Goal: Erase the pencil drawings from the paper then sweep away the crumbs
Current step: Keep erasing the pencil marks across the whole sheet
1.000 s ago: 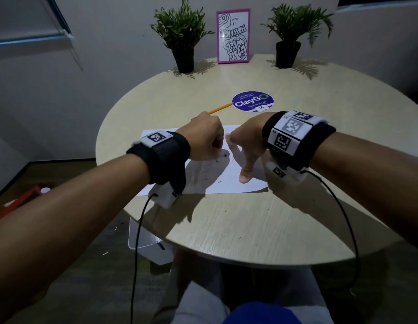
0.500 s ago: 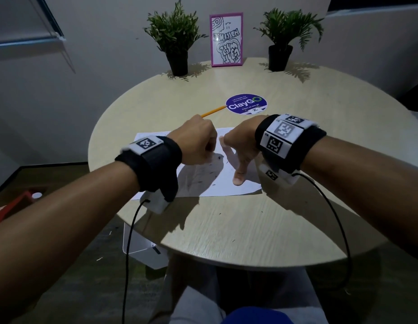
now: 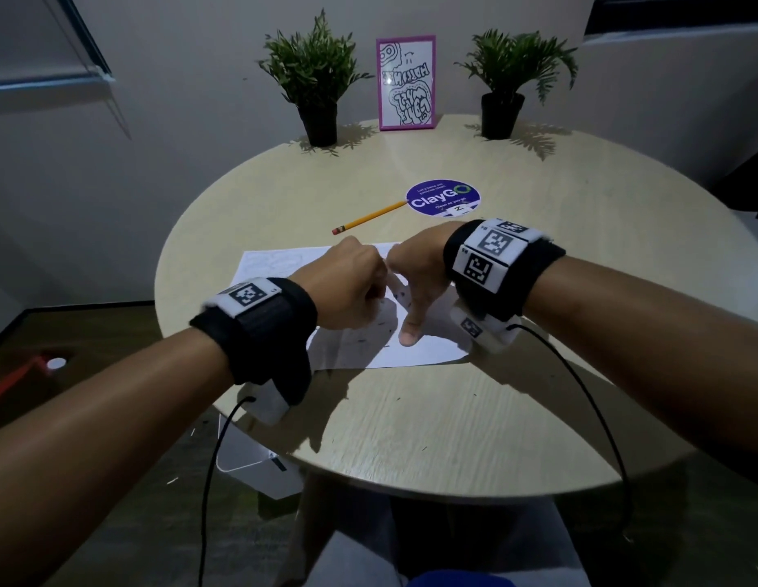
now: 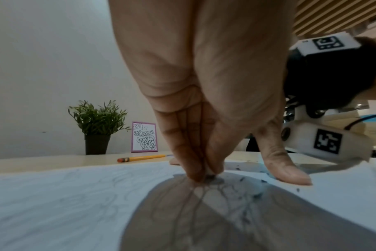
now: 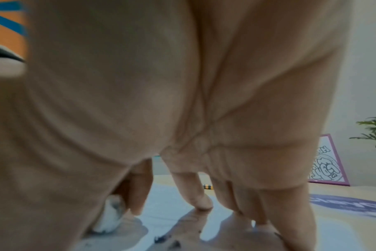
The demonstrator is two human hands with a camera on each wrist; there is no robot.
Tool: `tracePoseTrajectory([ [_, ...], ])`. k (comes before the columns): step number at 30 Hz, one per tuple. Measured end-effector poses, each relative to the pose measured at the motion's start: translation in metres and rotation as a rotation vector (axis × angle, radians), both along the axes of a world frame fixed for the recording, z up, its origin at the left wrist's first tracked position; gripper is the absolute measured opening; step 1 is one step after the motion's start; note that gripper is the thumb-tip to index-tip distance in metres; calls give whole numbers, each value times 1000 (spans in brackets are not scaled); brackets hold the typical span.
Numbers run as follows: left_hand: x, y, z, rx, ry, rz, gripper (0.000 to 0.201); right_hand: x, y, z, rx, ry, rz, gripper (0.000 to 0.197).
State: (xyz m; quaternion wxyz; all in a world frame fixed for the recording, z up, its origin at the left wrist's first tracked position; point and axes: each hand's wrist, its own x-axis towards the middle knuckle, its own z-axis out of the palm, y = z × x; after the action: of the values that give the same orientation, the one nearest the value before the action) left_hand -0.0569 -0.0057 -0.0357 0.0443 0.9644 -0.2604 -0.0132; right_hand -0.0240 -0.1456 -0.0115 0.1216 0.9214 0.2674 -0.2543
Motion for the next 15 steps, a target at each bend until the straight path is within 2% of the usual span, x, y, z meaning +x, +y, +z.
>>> tracePoseTrajectory([
  [6, 4, 6, 14, -5, 5, -8, 9, 6, 6, -5, -56, -7, 22, 93],
  [10, 17, 8, 20, -84, 9, 77, 10, 7, 8, -5, -76, -13, 36, 93],
  [15, 2, 6, 7, -69, 37, 31, 11, 6, 6, -3, -71, -9, 13, 91],
])
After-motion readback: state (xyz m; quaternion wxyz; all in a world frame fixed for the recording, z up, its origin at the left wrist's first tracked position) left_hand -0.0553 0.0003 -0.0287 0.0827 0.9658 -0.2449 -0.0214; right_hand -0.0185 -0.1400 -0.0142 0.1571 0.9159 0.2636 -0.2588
